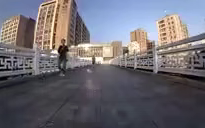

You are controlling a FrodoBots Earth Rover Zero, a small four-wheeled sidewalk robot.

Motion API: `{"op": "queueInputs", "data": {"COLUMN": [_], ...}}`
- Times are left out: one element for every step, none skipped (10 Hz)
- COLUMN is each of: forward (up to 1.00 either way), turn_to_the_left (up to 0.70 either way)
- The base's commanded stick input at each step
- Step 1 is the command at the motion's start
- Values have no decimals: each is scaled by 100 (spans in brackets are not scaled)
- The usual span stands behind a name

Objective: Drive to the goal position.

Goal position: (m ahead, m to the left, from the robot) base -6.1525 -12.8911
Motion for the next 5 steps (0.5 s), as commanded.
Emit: {"op": "queueInputs", "data": {"forward": [45,45,45,45,45], "turn_to_the_left": [0,0,0,0,0]}}
